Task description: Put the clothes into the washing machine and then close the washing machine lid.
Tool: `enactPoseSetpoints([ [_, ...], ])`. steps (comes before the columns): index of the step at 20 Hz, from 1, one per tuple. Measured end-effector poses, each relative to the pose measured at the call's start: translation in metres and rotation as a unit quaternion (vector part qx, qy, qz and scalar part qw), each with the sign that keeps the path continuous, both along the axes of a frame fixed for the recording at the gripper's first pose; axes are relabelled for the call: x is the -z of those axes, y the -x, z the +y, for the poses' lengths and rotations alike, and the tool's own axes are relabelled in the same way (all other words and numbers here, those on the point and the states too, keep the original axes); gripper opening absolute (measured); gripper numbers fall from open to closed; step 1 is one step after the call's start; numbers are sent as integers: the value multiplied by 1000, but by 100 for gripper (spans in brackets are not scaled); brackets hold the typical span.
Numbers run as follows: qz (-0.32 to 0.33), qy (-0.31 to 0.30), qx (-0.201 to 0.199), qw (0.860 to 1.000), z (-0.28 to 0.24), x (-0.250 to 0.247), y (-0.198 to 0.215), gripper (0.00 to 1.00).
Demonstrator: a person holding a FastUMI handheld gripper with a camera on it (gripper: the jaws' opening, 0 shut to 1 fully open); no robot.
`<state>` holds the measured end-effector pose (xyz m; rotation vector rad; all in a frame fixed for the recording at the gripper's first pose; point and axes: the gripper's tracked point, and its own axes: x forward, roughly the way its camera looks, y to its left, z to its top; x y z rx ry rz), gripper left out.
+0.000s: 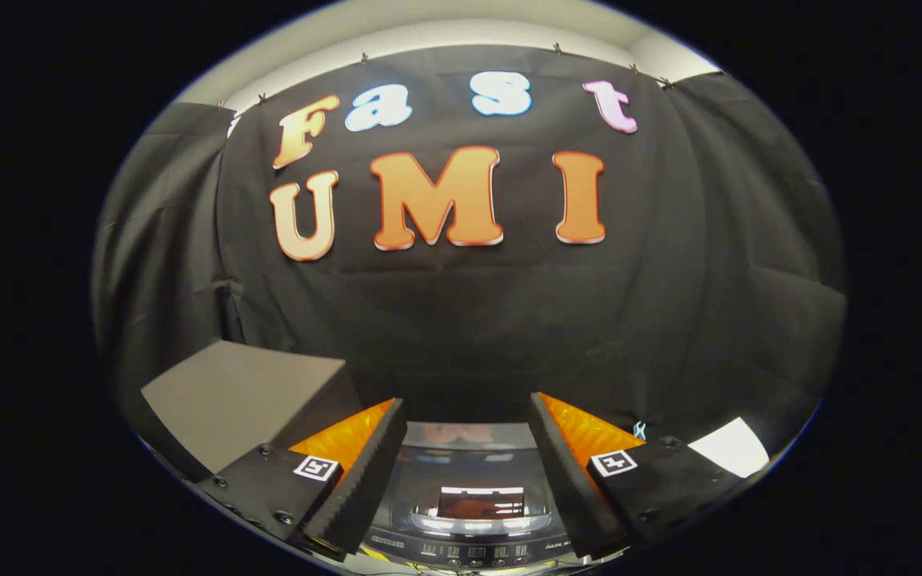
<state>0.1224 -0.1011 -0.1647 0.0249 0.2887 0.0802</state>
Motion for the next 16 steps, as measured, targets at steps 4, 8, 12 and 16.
enactPoseSetpoints([
  [4,-50,0,2,999,8,-61,11,99],
  [8,-89,0,9,996,12,-108,29,99],
  [12,-113,10,16,993,10,-130,45,98],
  [16,-121,5,21,992,11,-142,53,99],
])
